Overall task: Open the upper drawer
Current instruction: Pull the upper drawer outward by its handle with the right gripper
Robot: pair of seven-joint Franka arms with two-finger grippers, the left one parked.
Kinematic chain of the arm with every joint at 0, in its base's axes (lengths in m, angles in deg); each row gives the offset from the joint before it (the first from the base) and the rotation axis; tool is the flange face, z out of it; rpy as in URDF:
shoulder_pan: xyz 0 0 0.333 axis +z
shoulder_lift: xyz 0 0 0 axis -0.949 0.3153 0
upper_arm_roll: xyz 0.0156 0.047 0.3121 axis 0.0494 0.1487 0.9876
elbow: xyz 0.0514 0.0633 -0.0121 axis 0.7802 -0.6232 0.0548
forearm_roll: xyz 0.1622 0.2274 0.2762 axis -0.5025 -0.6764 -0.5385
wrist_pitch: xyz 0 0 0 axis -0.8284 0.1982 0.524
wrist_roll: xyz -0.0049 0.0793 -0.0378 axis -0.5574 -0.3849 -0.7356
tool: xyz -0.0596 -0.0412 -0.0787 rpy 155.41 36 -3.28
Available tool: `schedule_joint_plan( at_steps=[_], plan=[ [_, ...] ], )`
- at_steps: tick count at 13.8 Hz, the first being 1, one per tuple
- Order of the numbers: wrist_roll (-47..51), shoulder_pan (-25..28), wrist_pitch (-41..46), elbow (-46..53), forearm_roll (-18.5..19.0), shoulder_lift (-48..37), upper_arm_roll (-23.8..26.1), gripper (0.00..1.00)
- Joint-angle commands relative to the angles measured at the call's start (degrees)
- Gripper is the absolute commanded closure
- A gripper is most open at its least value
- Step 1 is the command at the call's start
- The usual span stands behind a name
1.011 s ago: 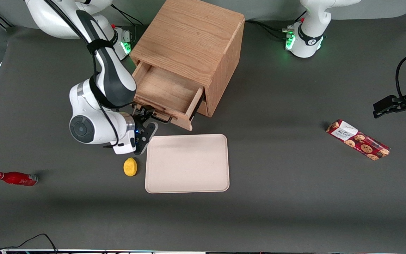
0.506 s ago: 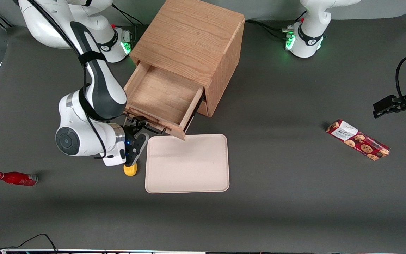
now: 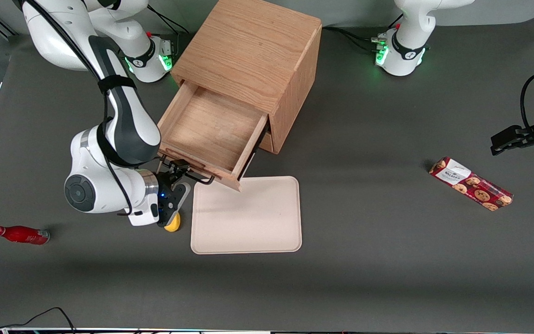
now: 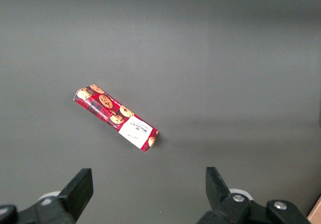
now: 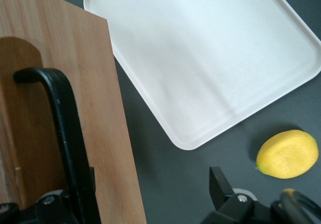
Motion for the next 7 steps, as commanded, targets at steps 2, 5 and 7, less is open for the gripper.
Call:
schedule_joint_plan(
  at_steps=[2,5,7],
  plan=[
    [-3.6,-1.4,0.6,3.4,0.4,2.5,0.1,0.0],
    [-4.4,-2.2,0.5,4.1,0.4,3.3,0.1,0.0],
    [-4.5,-2.7,0.5,4.2,0.5,3.3,0.2,0.0]
  ],
)
